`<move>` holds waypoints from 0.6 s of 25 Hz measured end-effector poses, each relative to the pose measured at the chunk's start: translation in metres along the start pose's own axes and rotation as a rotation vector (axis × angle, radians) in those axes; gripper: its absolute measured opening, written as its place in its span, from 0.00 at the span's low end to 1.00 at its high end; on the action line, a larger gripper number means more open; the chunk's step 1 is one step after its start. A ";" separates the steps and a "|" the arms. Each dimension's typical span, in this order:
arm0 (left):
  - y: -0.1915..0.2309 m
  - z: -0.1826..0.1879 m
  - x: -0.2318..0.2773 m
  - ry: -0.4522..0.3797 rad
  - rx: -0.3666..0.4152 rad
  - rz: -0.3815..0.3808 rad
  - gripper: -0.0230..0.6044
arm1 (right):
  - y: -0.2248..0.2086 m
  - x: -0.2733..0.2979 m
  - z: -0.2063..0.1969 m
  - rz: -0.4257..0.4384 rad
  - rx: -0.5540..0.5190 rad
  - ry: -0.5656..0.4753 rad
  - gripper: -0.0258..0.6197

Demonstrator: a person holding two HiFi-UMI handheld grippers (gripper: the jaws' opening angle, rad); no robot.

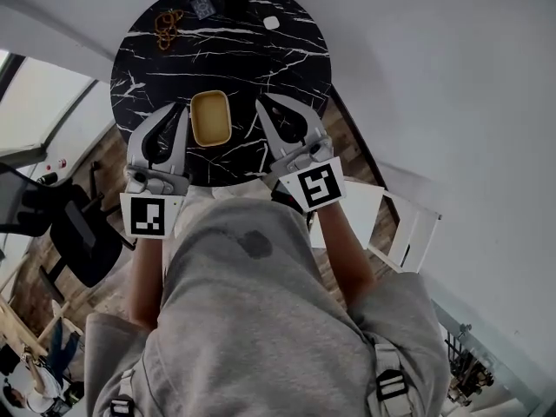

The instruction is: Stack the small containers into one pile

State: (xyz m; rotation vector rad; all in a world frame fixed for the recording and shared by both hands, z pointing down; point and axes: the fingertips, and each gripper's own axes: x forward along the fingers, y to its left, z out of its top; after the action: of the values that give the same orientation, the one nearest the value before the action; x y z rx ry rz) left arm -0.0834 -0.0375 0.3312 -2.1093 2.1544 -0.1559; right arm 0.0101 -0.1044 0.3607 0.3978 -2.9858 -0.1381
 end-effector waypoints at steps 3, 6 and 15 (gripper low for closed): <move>-0.008 0.011 0.002 -0.039 0.036 0.020 0.05 | 0.005 -0.003 0.012 0.006 -0.034 -0.032 0.06; -0.022 -0.002 0.004 -0.001 0.037 -0.012 0.05 | 0.008 -0.002 0.002 -0.001 -0.030 -0.003 0.06; -0.032 -0.023 -0.002 0.068 0.029 -0.058 0.05 | 0.015 0.000 -0.014 0.001 -0.001 0.043 0.06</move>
State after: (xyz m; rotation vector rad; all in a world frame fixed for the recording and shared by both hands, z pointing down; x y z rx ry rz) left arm -0.0555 -0.0360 0.3590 -2.1820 2.1146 -0.2665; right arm 0.0086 -0.0911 0.3759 0.3940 -2.9435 -0.1296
